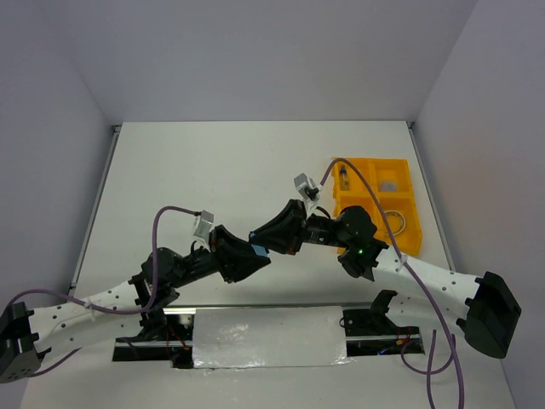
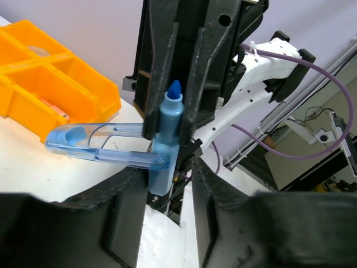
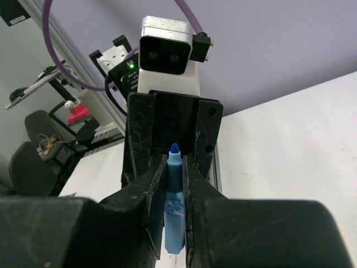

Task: Sort the stationery into containers
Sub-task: Close the pen cap on the pen.

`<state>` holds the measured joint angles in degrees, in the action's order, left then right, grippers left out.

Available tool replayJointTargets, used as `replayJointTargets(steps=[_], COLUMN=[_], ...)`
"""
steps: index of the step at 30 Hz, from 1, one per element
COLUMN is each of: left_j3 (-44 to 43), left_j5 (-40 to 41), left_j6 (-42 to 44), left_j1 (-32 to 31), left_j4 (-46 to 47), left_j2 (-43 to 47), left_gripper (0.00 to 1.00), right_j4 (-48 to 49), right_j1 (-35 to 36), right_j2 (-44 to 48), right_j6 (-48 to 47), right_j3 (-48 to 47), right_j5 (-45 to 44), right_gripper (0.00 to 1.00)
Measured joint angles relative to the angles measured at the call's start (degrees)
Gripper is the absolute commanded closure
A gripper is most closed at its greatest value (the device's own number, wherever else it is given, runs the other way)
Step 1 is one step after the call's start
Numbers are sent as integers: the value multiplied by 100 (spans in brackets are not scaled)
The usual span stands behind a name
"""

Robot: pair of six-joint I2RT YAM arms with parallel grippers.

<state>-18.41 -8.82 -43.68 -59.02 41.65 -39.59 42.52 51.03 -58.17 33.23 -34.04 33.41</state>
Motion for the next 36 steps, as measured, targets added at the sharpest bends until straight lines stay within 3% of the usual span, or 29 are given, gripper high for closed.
replayJointTargets(steps=[5, 9, 12, 15, 18, 19, 23, 24, 30, 36], left_j3=[13, 13, 13, 13, 13, 13, 20, 28, 37, -33], left_j5=[7, 11, 39, 111, 138, 138, 149, 146, -225, -1014], left_j6=[50, 136, 151, 164, 216, 280, 365, 387, 544, 938], left_j1=[39, 44, 42, 42, 42, 42, 44, 44, 44, 31], left_j4=[-20, -101, -179, -291, -461, -527, -791, -835, -1344, -1803], left_j2=[2, 9, 24, 48, 48, 46, 48, 48, 33, 83], left_gripper=[85, 99, 100, 100, 100, 100, 100, 100, 100, 100], right_j4=[96, 109, 109, 96, 28, -15, -728, -970, -2496, -2293], right_j1=[48, 48, 48, 52, 57, 59, 55, 35, -479, -907], right_j2=[-17, -20, -20, -13, 17, 44, 337, 411, 1032, 1034], right_j6=[61, 85, 92, 87, 96, 90, 160, 201, 1182, 2848], right_j3=[2, 44, 74, 90, 101, 101, 2, -68, -160, 1154], right_j5=[-22, -52, -68, -85, -129, -157, -667, -844, -1910, -1714], right_gripper=[100, 94, 69, 60, 45, 29, 14, 2, 0, 0])
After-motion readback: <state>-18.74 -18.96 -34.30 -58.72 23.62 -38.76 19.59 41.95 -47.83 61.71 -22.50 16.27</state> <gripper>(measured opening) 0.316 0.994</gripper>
